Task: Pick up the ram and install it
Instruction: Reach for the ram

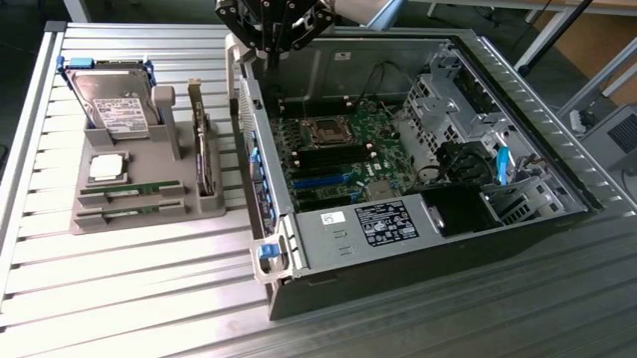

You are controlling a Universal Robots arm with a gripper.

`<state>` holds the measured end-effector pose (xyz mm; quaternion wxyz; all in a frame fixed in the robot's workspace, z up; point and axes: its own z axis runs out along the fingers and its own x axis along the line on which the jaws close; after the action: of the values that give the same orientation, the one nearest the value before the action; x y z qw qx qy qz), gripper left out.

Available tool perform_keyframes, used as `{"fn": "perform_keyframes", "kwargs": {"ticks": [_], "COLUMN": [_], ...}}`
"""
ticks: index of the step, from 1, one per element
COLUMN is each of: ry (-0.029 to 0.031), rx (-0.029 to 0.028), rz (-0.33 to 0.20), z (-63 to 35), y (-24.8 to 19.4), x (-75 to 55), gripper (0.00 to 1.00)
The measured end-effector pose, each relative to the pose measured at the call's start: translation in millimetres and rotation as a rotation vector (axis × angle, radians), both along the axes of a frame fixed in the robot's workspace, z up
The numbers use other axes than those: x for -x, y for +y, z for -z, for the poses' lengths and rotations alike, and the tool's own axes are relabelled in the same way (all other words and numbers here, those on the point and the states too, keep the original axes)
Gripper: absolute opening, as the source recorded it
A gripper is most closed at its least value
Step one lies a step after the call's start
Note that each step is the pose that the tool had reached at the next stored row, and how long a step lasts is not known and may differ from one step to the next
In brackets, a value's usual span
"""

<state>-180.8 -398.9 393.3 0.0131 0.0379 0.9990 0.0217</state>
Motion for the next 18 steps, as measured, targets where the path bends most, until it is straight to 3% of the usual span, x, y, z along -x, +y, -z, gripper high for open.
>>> {"fn": "perform_keyframes", "kwargs": {"ticks": [18], "ry": [0.0], "rx": [0.0], "rz": [0.0], "z": [0.0], "y": [0.0], "x": [15.7], "gripper": [0.09]}}
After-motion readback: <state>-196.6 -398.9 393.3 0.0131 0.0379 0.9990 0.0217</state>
